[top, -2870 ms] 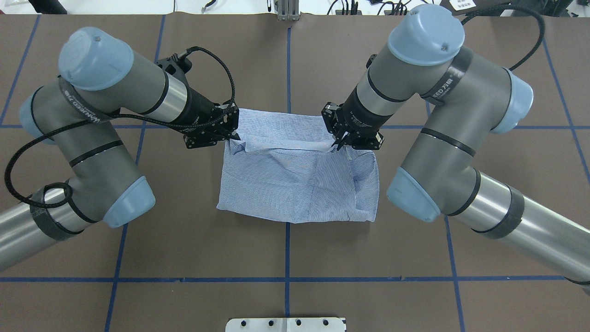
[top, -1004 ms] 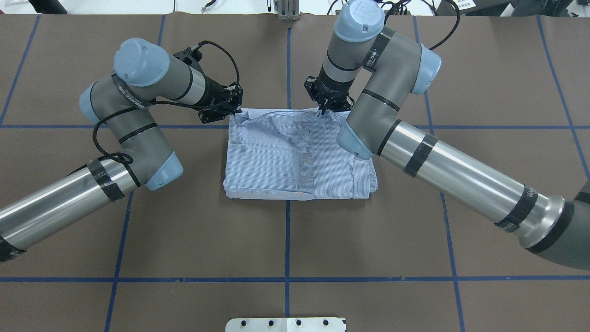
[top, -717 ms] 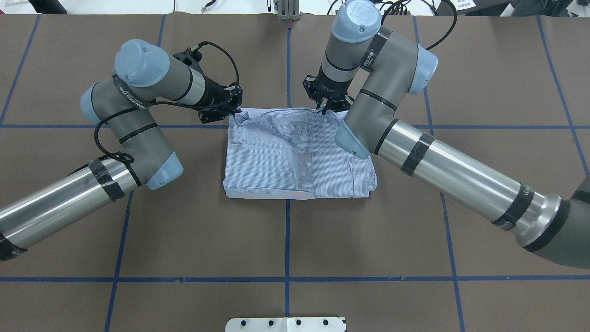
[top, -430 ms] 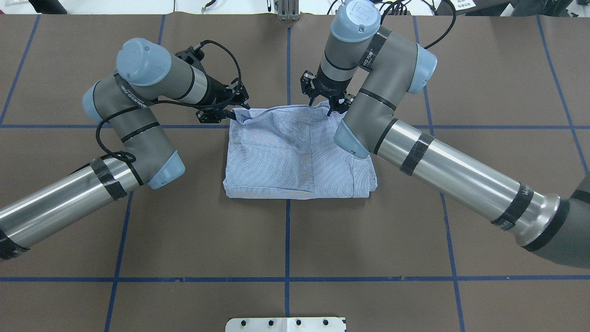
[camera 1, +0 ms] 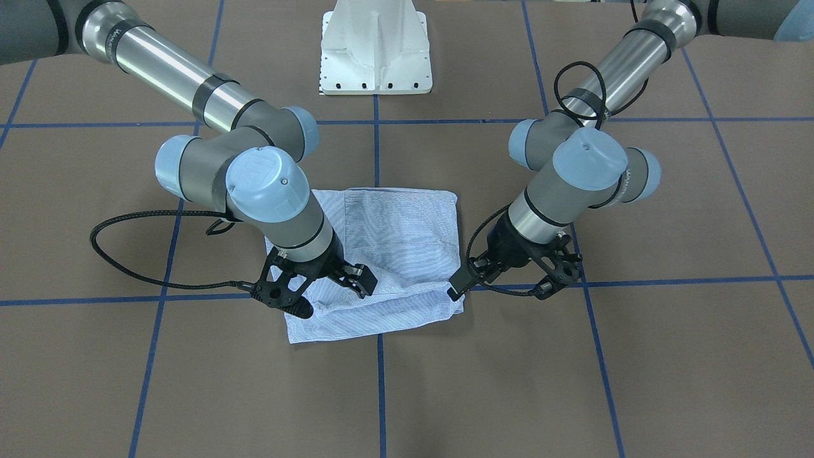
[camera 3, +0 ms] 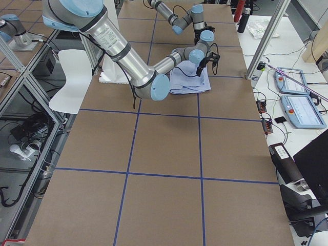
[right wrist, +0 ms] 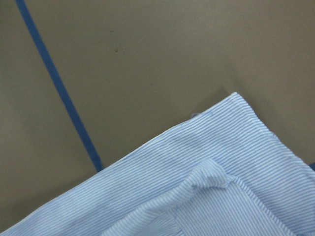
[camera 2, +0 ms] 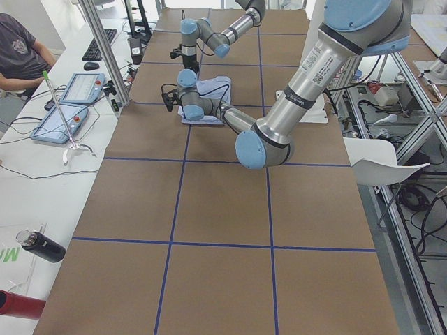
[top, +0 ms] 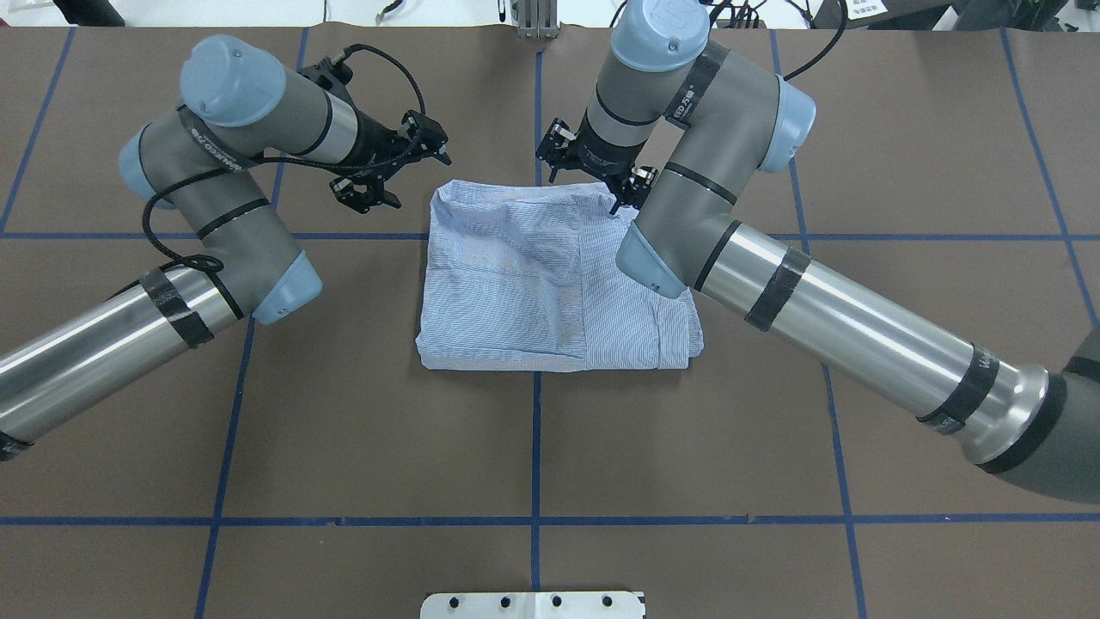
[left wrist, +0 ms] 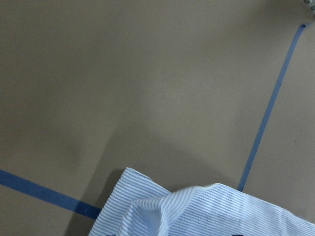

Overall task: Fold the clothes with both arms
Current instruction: 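Press the folded shirt down with the right gripper while the left arm withdraws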

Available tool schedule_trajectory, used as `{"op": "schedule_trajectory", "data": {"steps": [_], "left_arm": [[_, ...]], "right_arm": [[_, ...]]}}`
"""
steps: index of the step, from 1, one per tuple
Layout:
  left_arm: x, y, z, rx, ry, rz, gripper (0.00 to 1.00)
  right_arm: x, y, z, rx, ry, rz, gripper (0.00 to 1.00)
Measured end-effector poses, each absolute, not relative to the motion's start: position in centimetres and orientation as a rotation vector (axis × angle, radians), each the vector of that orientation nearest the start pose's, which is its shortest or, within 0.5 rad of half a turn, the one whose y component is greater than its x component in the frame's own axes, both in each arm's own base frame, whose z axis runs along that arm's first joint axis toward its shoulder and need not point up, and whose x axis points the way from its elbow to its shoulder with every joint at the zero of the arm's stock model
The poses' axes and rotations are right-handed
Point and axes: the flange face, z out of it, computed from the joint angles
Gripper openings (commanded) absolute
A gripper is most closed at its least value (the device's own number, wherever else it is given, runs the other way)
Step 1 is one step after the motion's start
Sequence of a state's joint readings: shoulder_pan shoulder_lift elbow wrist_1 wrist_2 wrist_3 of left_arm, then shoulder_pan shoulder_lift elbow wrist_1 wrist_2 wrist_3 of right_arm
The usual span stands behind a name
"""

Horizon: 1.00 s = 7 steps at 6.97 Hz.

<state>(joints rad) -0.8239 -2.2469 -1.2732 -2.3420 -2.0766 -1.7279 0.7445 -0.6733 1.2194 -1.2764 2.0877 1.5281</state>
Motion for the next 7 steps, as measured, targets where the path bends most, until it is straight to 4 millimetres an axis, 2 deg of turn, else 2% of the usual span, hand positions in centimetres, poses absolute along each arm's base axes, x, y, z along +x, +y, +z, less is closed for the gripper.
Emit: {"op": "schedule_trajectory", "data": {"steps": [1, 2, 4, 5, 7], "left_arm": [[43.0, -61.6, 30.3, -0.063, 1.207, -0.567, 1.00], [41.4, -62.1, 30.7, -0.064, 1.181, -0.562, 1.00], [39.6, -62.5, 30.7, -0.055, 1.150, -0.562, 1.00], [39.1, -62.7, 30.7, -0.052, 1.145, -0.564, 1.00], [38.8, -62.8, 30.8, -0.050, 1.142, -0.568, 1.00]], "right_arm": [[-54.1, -58.7, 19.7, -0.126, -0.966, 0.401, 1.00], [-56.0, -56.7, 18.9, -0.102, -0.969, 0.354, 1.00], [-59.3, -54.1, 18.4, 0.010, -0.944, 0.226, 1.00], [-60.2, -54.1, 18.5, 0.079, -0.916, 0.165, 1.00], [-62.3, -56.3, 18.4, 0.190, -0.835, 0.090, 1.00]]}}
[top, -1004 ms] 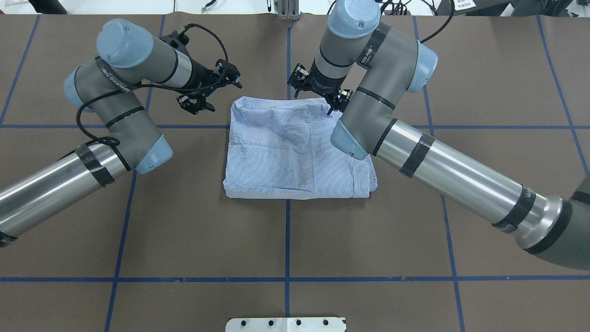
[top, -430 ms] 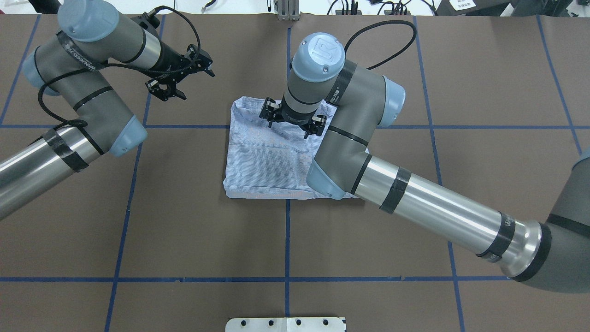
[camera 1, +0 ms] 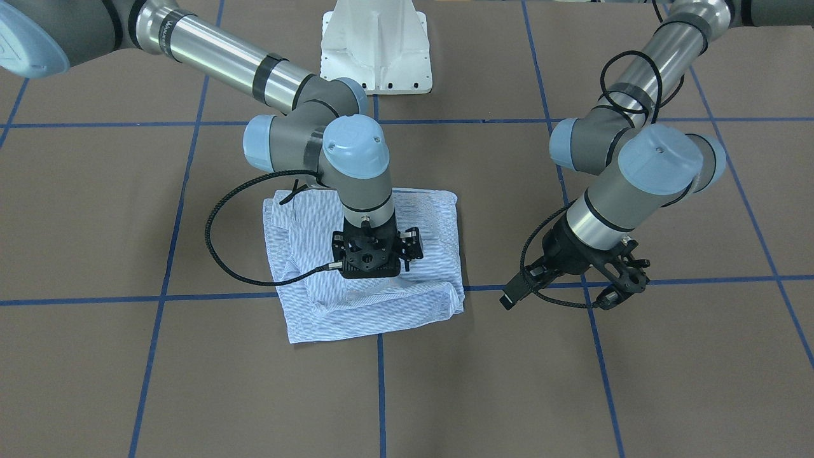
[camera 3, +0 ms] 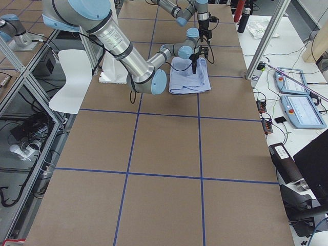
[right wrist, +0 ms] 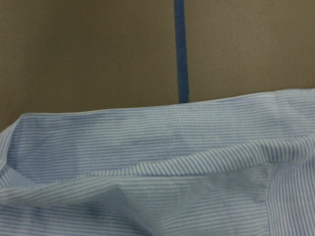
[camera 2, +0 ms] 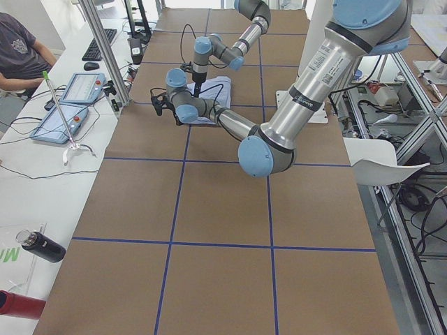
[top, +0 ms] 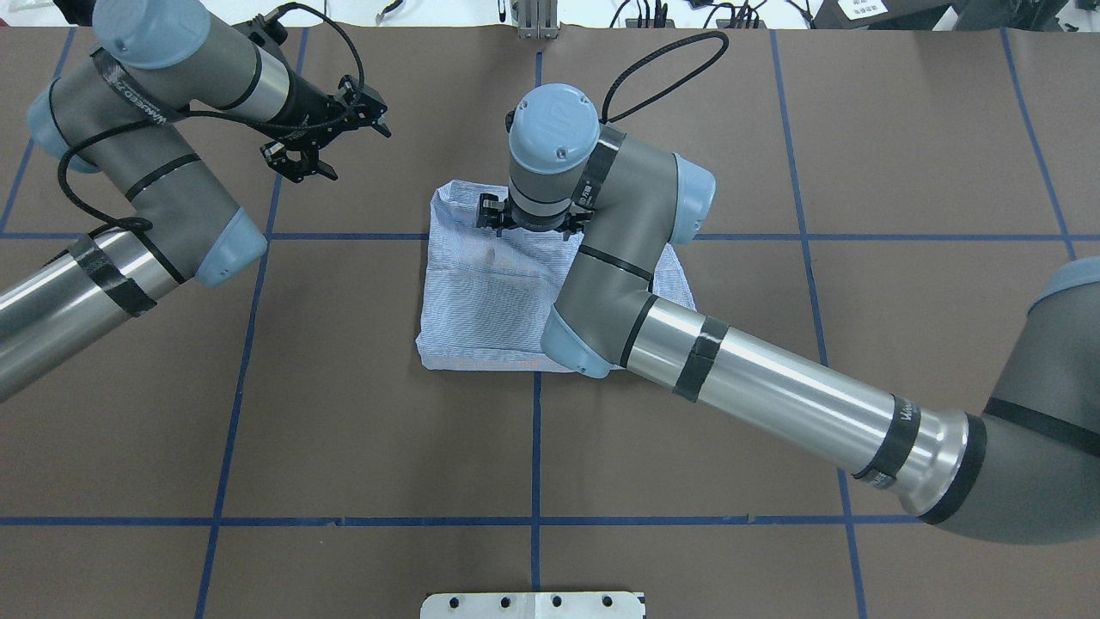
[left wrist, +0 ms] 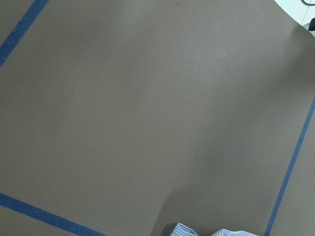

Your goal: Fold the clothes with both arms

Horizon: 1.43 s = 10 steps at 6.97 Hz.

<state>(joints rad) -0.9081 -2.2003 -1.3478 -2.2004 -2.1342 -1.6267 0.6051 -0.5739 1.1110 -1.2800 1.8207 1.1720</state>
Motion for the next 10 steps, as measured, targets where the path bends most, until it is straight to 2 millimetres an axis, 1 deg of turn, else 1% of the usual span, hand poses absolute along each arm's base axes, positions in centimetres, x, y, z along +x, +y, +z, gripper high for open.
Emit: {"op": "schedule_trajectory", "data": {"steps": [1, 2, 4, 6, 8, 9, 10], "left_arm": [[38.6, -62.9, 30.8, -0.049, 1.142, -0.571, 1.00], [38.2, -63.1, 30.8, -0.046, 1.142, -0.575, 1.00], [37.6, -63.5, 30.8, -0.041, 1.143, -0.583, 1.00], [37.0, -63.7, 31.4, -0.042, 1.138, -0.592, 1.00], [36.3, -64.0, 31.6, -0.042, 1.137, -0.600, 1.00], [35.6, -64.2, 31.8, -0.032, 1.138, -0.601, 1.00], [34.2, -63.8, 32.3, -0.006, 1.140, -0.584, 1.00]], "right_arm": [[-63.1, -57.2, 18.4, 0.220, -0.802, 0.066, 1.00], [-63.5, -57.7, 18.7, 0.246, -0.776, 0.046, 1.00], [-64.1, -59.2, 20.2, 0.336, -0.746, 0.018, 1.00], [-64.2, -60.6, 20.9, 0.430, -0.717, 0.019, 1.00], [-63.6, -61.6, 20.5, 0.466, -0.715, 0.033, 1.00], [-62.6, -62.5, 19.4, 0.473, -0.732, 0.038, 1.00], [-60.6, -63.5, 17.9, 0.458, -0.761, 0.036, 1.00]]}}
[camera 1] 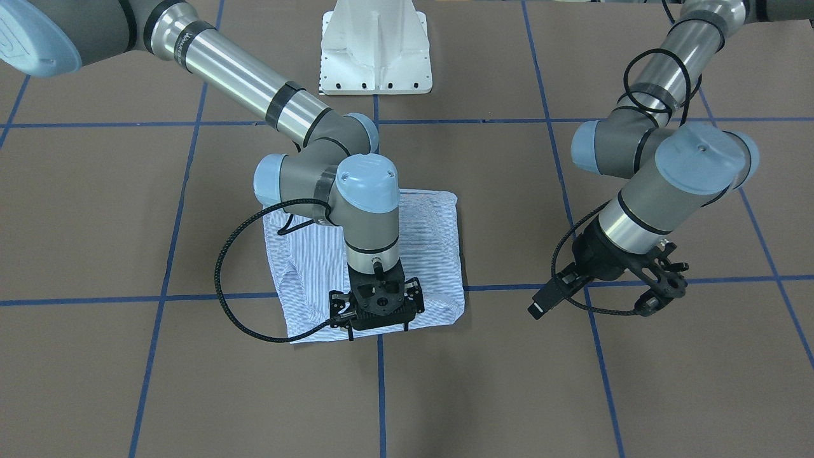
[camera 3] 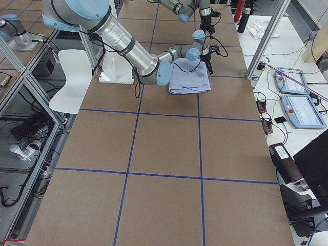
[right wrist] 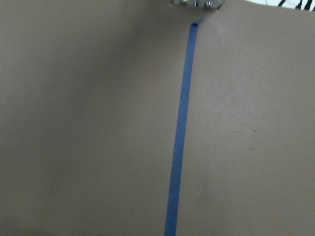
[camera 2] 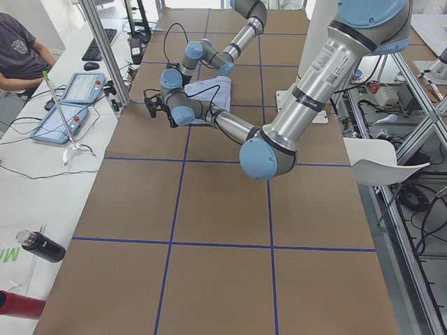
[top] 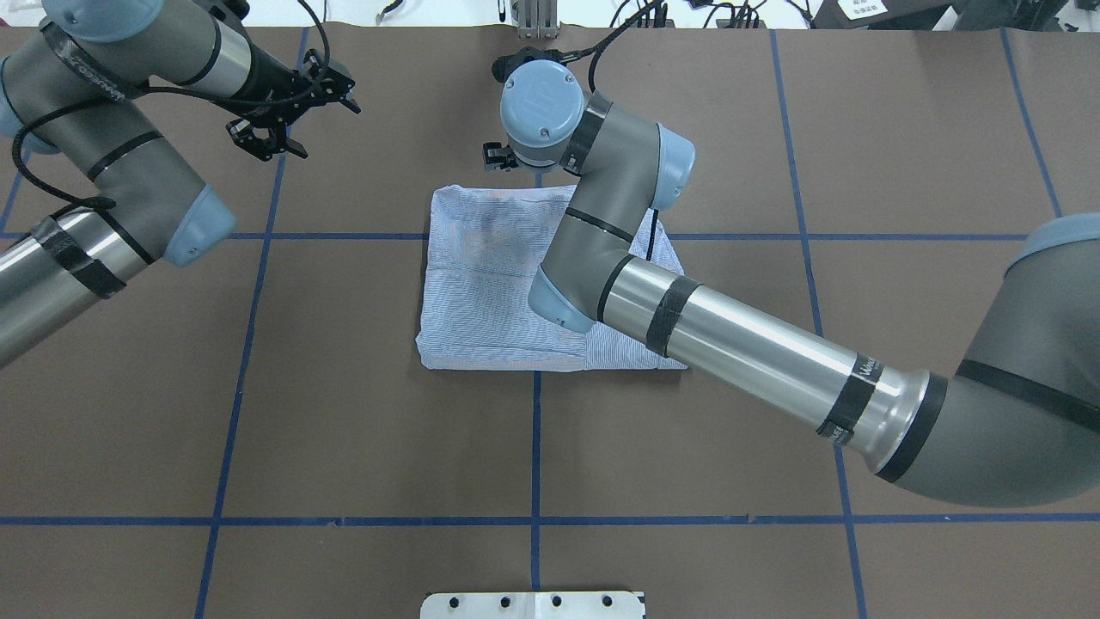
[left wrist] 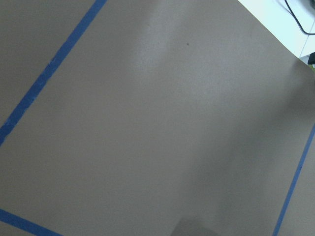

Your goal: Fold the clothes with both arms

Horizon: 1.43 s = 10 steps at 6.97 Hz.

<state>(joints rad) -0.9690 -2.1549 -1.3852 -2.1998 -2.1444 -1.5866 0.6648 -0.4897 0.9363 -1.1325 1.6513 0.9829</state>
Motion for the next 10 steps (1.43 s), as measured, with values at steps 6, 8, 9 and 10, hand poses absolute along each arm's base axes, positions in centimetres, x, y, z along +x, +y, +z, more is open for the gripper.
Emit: {"op": "schedule_trajectory", "data": {"steps": [6, 8, 9, 10], "left_arm": [[17.2, -54.9, 40.4, 0.311, 1.002, -0.294, 1.00], [10.4, -54.8, 44.5, 0.373, 0.808, -0.104, 1.00], [7.7, -54.2, 46.9, 0.373, 0.743, -0.025, 1.00], [5.2, -53.1, 49.4, 0.380, 0.693, 0.059, 1.00]], "right_arm": [[-33.3, -61.5, 19.5, 0.283, -0.662, -0.160, 1.00], [-23.4, -57.8, 27.2, 0.225, -0.681, -0.144, 1.00], [-20.0, -56.2, 30.8, 0.192, -0.689, -0.147, 1.00], [-16.6, -55.0, 34.8, 0.163, -0.689, -0.175, 1.00]]}}
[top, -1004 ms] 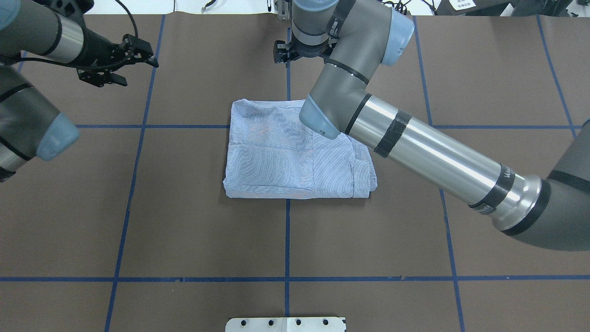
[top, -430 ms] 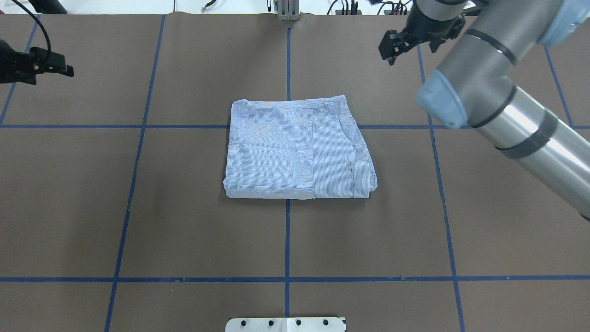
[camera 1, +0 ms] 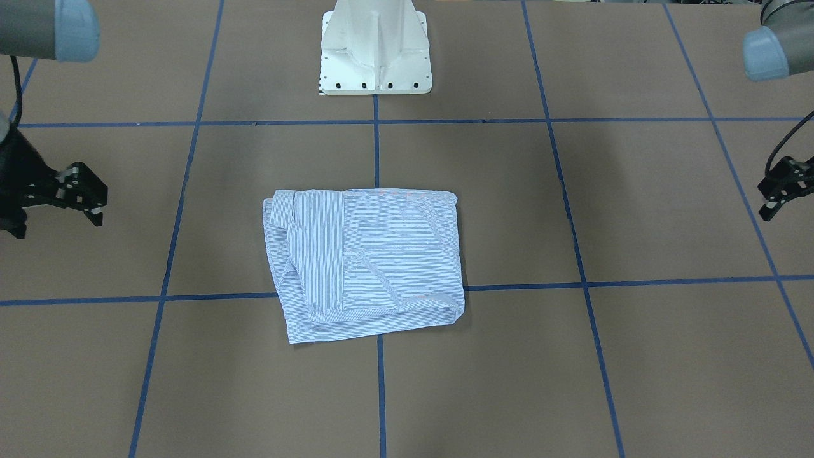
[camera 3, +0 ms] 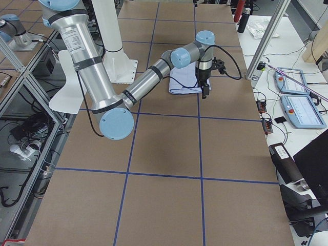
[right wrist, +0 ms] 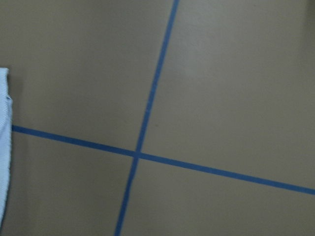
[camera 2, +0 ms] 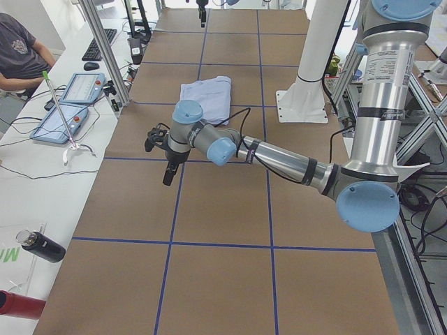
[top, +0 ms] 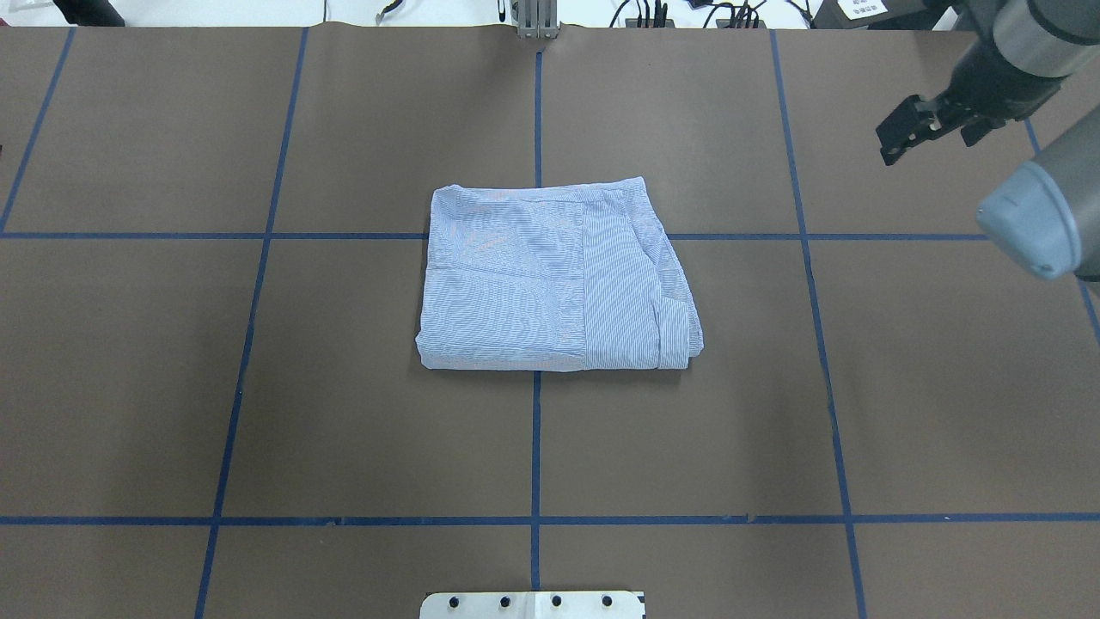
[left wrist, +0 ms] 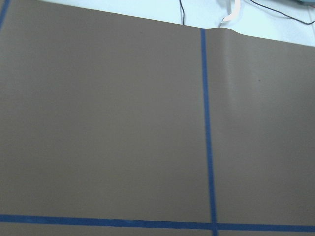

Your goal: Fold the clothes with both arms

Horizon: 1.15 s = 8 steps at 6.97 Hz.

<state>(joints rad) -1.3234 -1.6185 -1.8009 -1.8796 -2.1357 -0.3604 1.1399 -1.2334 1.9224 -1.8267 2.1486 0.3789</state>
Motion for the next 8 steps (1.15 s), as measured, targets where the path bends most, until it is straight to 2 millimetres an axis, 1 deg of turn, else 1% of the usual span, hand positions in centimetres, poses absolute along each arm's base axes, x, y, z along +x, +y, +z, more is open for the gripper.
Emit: {"op": "schedule_trajectory", "data": {"steps": [1, 2, 3, 4, 5, 6, 7, 8], "left_arm": [[2.6, -52.0, 51.5, 0.399, 0.651, 0.143, 1.00], [0.1, -51.3, 53.2, 0.422, 0.613, 0.217, 1.00], [-2.5, -50.5, 55.0, 0.434, 0.588, 0.267, 1.00], [-4.4, -49.1, 56.9, 0.427, 0.592, 0.287, 1.00], [-5.3, -47.8, 58.6, 0.408, 0.608, 0.283, 1.00], [-6.0, -47.3, 60.6, 0.378, 0.613, 0.266, 1.00], [-7.1, -46.6, 62.8, 0.343, 0.612, 0.235, 1.00], [-8.3, -46.1, 64.1, 0.318, 0.611, 0.203, 1.00]], "right_arm": [[-12.7, -53.9, 39.0, 0.137, -0.696, -0.209, 1.00], [-8.6, -52.8, 42.8, 0.125, -0.703, -0.239, 1.00], [-4.7, -51.6, 45.9, 0.122, -0.707, -0.251, 1.00], [-1.7, -50.7, 48.1, 0.116, -0.715, -0.235, 1.00], [0.3, -50.3, 49.5, 0.109, -0.720, -0.209, 1.00], [1.9, -49.9, 50.4, 0.101, -0.723, -0.177, 1.00], [3.5, -48.8, 52.0, 0.081, -0.720, -0.137, 1.00], [4.6, -47.7, 53.5, 0.055, -0.718, -0.104, 1.00]]}}
